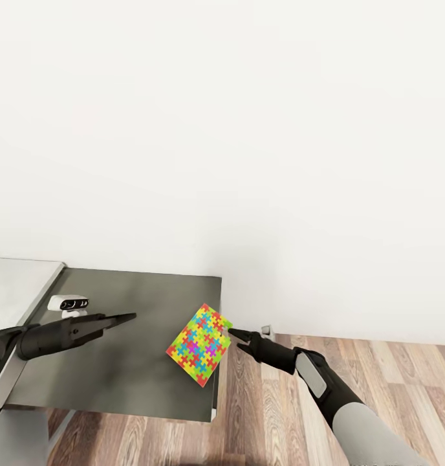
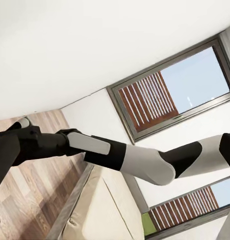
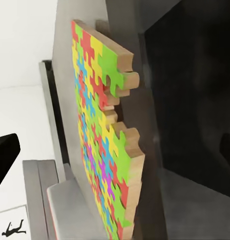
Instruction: Put all the toys in the child's room - the three board games (two on the bed and one on the table), the two jigsaw puzzles on the table, and the tennis ball on the table - inside the toy box on the table in the child's room.
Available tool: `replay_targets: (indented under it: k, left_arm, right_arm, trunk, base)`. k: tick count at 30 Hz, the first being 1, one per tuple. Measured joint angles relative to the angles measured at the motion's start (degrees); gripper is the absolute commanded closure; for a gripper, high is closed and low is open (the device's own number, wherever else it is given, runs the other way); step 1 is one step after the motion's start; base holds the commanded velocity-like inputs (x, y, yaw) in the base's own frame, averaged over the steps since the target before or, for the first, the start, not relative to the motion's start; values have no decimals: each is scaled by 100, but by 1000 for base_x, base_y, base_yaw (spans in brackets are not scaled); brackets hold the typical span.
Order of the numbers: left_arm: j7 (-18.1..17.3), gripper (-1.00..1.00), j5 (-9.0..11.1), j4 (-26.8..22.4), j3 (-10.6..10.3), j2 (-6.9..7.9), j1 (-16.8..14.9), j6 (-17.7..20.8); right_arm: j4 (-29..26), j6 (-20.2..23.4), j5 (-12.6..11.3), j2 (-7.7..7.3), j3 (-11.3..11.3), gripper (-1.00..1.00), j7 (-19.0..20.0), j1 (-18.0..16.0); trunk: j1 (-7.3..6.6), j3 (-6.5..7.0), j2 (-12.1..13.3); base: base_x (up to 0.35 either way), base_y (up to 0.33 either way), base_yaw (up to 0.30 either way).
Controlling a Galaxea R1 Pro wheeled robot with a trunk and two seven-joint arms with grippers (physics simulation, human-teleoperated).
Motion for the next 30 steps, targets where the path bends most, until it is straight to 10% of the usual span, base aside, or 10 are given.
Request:
replay_targets:
  k: [30]
  left_arm:
    - [0, -100, 5, -1, 1, 1, 4, 0]
  right_arm:
    - [61, 252, 444, 503, 33, -100, -79, -161]
  trunk:
    - [132, -108, -241]
  base:
    - [0, 0, 0]
